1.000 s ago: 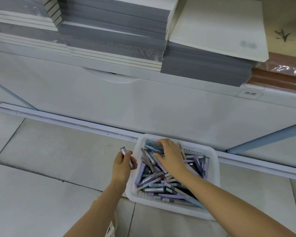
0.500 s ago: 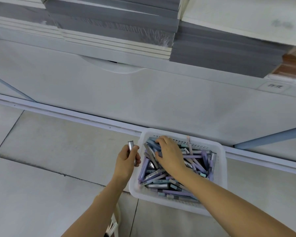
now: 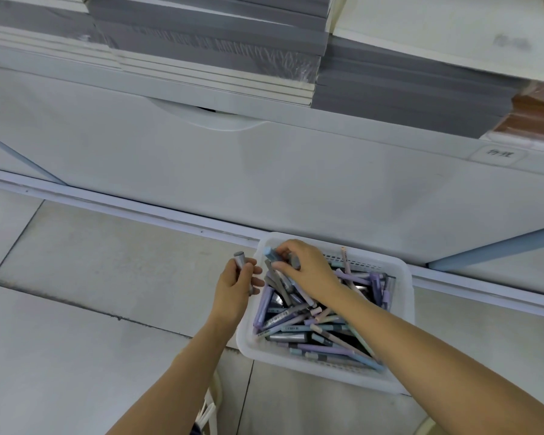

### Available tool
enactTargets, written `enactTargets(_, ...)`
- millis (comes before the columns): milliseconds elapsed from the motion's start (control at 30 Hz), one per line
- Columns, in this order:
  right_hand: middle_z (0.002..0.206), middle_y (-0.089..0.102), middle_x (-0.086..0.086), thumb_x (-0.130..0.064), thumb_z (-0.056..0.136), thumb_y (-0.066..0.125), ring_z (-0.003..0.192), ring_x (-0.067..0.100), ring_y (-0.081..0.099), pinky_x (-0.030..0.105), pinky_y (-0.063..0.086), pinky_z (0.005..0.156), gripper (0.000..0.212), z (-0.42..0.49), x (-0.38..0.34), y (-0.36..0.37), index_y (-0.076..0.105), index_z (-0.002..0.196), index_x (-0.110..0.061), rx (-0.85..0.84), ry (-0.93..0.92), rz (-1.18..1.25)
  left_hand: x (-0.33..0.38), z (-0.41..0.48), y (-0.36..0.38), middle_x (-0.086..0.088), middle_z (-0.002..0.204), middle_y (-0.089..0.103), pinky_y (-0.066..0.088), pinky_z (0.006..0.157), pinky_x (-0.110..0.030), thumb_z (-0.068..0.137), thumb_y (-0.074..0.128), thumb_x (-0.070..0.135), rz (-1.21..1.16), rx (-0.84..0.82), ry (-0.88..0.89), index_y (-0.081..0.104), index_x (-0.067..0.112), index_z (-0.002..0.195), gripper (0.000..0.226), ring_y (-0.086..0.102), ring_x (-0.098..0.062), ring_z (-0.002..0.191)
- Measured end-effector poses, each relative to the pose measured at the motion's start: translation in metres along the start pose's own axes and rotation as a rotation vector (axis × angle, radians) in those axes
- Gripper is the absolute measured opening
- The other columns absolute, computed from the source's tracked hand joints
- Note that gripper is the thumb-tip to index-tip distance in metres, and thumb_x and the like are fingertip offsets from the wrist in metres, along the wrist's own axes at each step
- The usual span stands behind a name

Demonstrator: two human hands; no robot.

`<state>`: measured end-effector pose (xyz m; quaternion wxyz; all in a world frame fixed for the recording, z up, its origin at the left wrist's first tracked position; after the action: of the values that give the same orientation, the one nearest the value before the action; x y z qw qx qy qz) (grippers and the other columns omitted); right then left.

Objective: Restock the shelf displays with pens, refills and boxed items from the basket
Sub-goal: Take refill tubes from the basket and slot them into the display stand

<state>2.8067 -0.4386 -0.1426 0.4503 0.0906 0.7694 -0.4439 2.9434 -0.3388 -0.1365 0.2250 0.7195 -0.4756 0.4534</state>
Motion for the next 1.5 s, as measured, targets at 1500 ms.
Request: enactTargets(1500,0.09,0.07,0.012,-0.015,0.086,0.07,0.079,0.022,0.065,0.044,0.058,0.072,0.004,-0.147,-0.273,-0.303,0.067,0.088,-0.012,0.457,-0.56,0.504,0.358,-0.191,0.056,0.001,0.051,0.051,0.04,0.042,-0.02,0.077,0.074,0.027,-0.293,-0.302,0.787,0.071,0.018,0.089,0.015,0.042,-0.011,0.042)
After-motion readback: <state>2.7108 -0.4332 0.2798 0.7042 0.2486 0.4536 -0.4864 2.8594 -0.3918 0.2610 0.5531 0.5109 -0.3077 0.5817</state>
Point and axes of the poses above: each hand's wrist, its own z-axis towards the middle knuckle, its own y-axis out of the palm, x = y × z, the point moved 2 cm from there along z, towards the middle knuckle
